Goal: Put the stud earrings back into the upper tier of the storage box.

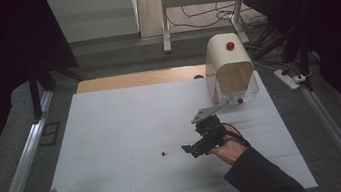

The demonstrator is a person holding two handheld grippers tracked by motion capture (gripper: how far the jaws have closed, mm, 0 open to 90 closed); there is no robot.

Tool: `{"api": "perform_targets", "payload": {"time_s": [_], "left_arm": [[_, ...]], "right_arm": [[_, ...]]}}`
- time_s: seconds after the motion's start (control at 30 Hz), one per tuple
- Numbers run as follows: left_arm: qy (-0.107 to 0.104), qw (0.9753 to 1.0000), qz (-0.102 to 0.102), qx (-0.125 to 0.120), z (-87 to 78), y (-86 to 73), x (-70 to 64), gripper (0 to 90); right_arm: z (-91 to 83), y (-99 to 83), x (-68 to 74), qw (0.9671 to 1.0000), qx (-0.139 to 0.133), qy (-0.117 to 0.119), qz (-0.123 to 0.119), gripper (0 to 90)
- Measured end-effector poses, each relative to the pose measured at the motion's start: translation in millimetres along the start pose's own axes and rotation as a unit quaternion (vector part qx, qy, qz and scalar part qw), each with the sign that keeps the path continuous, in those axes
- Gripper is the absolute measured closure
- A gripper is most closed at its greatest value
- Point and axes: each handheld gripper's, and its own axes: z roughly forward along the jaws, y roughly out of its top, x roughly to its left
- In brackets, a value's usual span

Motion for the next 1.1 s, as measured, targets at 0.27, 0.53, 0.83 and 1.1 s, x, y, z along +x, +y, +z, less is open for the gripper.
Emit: {"api": "perform_targets", "payload": {"time_s": [0.27,0.53,0.83,1.1], "left_arm": [[-0.001,1.0000,0.001,0.000,-0.1,-0.1,0.1,0.0],[-0.001,1.0000,0.001,0.000,0.0,-0.1,-0.1,0.0],[-0.001,1.0000,0.001,0.000,0.0,-0.1,-0.1,0.0],[-0.001,1.0000,0.002,0.000,0.0,-0.2,-0.2,0.0]], "right_arm": [[17.3,3.3,10.5,0.9997,0.007,0.017,-0.016,0.0],[34.4,2.4,15.9,0.9990,0.024,0.025,-0.027,0.0],[49.8,3.5,20.2,0.9982,0.036,0.033,-0.036,0.0],[67.1,4.7,29.0,0.9965,0.053,0.041,-0.050,0.0]]}}
